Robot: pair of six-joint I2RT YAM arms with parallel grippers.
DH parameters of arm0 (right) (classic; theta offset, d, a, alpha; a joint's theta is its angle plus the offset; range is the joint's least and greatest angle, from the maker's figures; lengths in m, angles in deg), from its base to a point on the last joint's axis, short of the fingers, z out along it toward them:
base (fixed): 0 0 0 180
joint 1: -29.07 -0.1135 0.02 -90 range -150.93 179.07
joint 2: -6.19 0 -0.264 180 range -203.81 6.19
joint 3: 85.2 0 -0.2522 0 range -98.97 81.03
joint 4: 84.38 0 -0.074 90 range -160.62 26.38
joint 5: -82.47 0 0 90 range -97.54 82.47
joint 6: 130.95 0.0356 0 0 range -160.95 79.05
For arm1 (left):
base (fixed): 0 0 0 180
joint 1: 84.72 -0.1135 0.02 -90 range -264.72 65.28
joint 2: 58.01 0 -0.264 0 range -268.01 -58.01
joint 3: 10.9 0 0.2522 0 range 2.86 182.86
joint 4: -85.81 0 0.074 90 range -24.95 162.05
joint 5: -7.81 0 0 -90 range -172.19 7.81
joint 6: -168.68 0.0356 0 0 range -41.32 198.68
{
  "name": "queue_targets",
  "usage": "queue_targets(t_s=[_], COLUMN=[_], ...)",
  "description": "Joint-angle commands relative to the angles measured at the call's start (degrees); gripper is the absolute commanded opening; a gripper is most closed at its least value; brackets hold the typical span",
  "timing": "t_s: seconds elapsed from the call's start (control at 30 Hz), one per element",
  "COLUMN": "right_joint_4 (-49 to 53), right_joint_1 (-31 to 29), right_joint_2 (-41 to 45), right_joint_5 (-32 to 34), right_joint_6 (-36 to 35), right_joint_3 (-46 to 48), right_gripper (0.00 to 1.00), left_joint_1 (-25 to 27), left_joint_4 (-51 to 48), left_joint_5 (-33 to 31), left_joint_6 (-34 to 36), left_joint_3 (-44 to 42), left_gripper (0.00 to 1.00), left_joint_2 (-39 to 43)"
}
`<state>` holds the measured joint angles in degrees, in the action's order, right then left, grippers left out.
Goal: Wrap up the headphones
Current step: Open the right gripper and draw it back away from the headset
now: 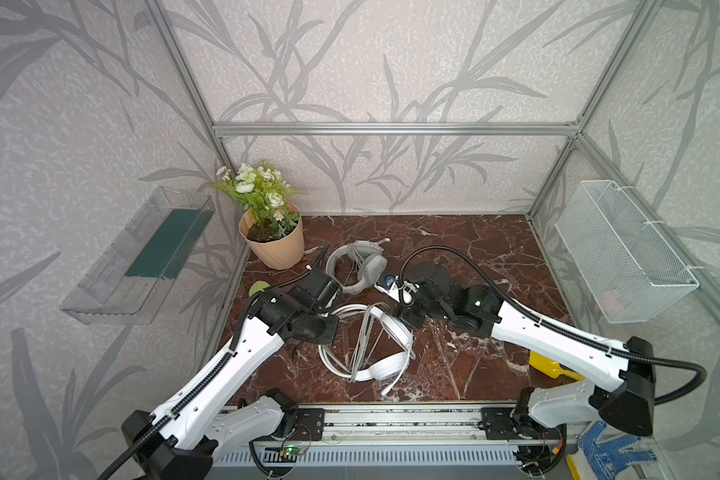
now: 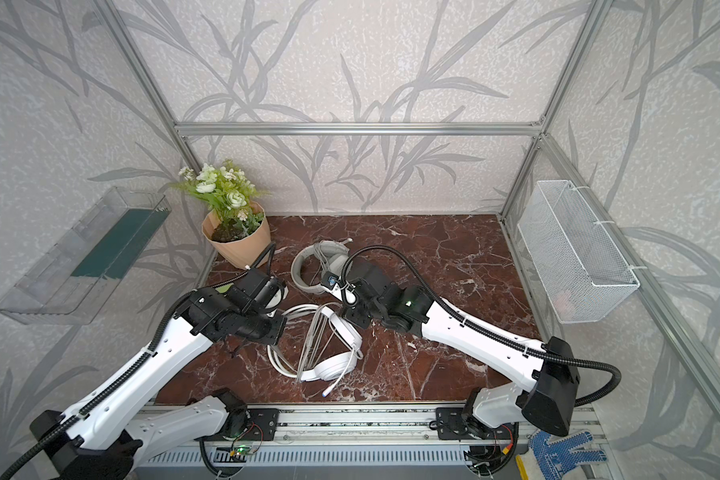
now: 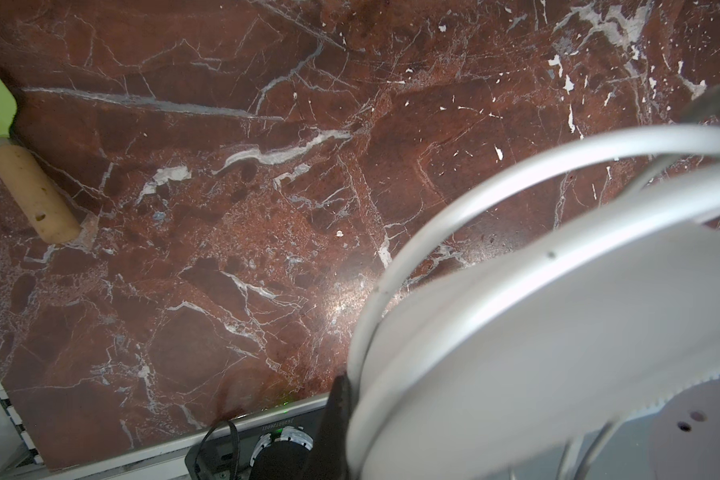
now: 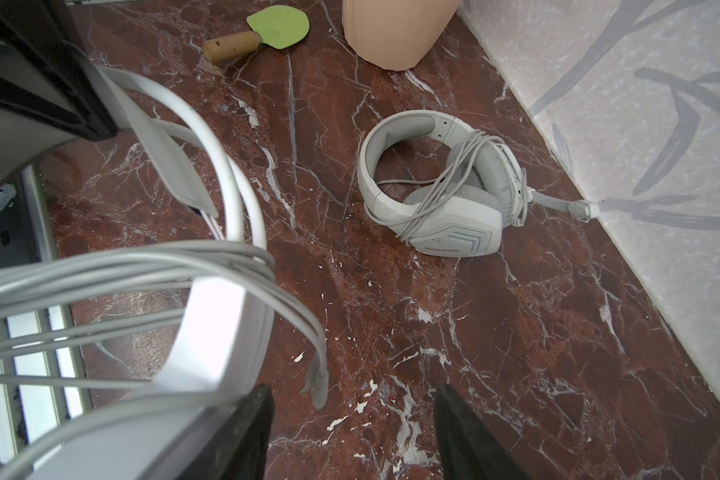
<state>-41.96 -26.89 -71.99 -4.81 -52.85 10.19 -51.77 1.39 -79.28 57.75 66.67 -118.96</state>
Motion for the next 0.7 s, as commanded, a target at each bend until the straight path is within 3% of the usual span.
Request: queue_targets(t_s=[0.0, 0.17, 0.4, 0.5, 0.67], right_joint_4=[0.2, -1.4, -3.9, -3.3, -1.3], right_joint_1=[0.7, 4.0, 10.3, 11.1, 13.6], right_joint_2=[3.4, 8.7, 18.0, 22.3, 28.3], right_joint_5=[-0.2, 1.9, -1.4, 3.6, 8.3], right_joint_6=[2.8, 7.6, 15.7, 16.3, 17.4], right_joint_3=[0.2, 1.7, 4.6, 5.4, 9.6], right_gripper=[0.68, 0.79, 0.89, 0.95, 0.97], left_joint_1=[0.1, 0.1, 0.1, 0.0, 0.0], left_joint_4=[2.2, 2.2, 2.8, 3.6, 5.3], left_joint_5=[1.2, 1.3, 1.6, 1.4, -1.8], left_joint_6=[-0.3, -0.2, -0.4, -0.7, -2.3], left_joint_3=[3.4, 4.0, 4.2, 4.8, 5.3], left_gripper=[0.0, 0.0, 0.0, 0.0, 0.0], left_joint_2=[-0.4, -1.1, -2.4, -3.5, -7.7])
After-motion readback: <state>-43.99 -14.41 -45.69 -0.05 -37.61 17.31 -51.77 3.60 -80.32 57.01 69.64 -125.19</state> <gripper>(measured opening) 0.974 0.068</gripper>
